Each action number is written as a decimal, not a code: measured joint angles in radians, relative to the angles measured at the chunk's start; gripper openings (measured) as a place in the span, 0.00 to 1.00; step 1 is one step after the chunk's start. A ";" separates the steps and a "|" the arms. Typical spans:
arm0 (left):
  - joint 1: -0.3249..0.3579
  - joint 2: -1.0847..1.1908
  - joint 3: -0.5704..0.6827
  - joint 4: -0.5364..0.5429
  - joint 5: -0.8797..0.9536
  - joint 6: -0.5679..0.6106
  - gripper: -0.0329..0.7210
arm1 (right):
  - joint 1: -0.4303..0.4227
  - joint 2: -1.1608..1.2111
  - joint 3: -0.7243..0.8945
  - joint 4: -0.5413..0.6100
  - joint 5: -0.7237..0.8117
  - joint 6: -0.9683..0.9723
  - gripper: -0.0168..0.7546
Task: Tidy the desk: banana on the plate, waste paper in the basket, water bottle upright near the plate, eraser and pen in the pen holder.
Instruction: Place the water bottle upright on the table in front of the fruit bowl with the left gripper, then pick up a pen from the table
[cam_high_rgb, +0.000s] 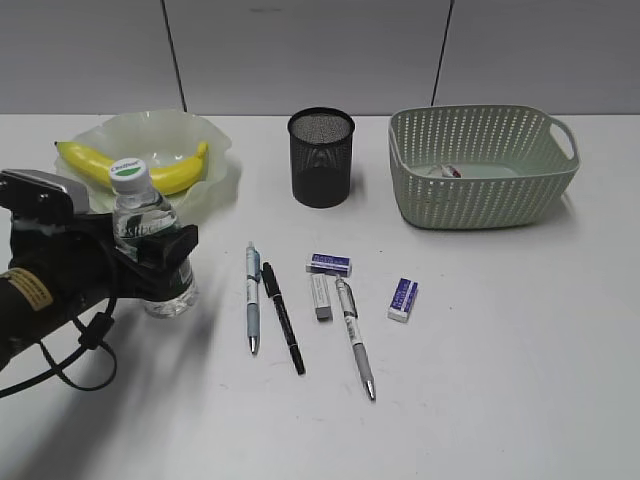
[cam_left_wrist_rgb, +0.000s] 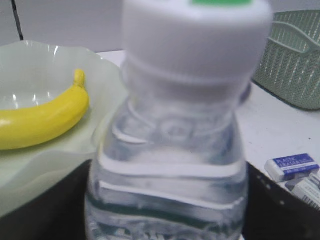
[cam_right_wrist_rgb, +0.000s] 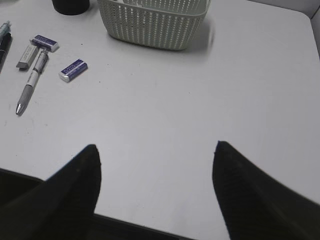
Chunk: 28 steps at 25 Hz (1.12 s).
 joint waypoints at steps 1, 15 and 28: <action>0.000 -0.020 0.009 0.000 0.000 0.000 0.85 | 0.000 0.000 0.000 0.000 0.000 0.000 0.73; 0.000 -0.583 0.097 0.006 0.246 -0.036 0.82 | 0.000 0.000 0.000 0.000 0.000 0.000 0.73; 0.000 -1.416 -0.247 -0.041 1.988 -0.099 0.76 | 0.000 0.000 0.000 0.000 0.000 0.000 0.73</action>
